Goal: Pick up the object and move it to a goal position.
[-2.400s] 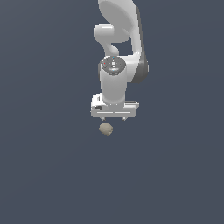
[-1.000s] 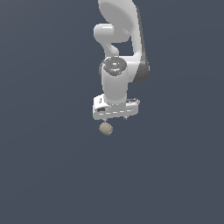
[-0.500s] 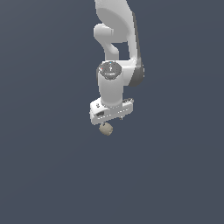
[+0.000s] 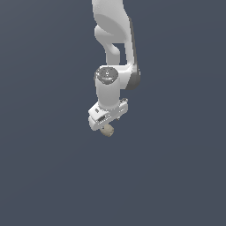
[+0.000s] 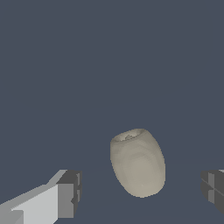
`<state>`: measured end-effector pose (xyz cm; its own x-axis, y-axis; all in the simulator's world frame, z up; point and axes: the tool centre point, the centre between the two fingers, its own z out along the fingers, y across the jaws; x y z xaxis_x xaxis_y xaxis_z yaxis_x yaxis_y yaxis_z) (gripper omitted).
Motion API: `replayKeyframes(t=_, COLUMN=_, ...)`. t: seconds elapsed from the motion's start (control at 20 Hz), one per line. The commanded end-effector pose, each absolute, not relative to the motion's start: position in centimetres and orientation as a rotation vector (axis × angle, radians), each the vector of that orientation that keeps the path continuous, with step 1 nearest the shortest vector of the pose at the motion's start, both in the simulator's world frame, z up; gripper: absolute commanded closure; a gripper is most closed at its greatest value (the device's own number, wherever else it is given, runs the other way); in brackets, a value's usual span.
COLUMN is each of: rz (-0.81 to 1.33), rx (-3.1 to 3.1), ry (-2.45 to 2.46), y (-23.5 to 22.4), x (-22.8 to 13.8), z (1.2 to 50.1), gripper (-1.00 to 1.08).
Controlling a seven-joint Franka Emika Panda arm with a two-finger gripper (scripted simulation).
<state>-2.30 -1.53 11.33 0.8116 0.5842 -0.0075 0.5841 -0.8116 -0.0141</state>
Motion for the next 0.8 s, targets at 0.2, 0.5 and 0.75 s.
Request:
replayKeyframes(t=0.2, rz=0.009, rx=-2.895, ry=-1.206, y=-2.4, x=-2.6, z=10.2, gripper=-0.92)
replayKeyframes(t=0.5, rz=0.004, rx=-2.830, ry=-1.360, y=-3.0, x=-2.8, z=9.5, gripper=-0.92)
replayKeyframes(t=0.75, rz=0.001, rx=-2.796, ry=-1.432, y=-3.3, x=-2.9, z=9.2, gripper=-0.92)
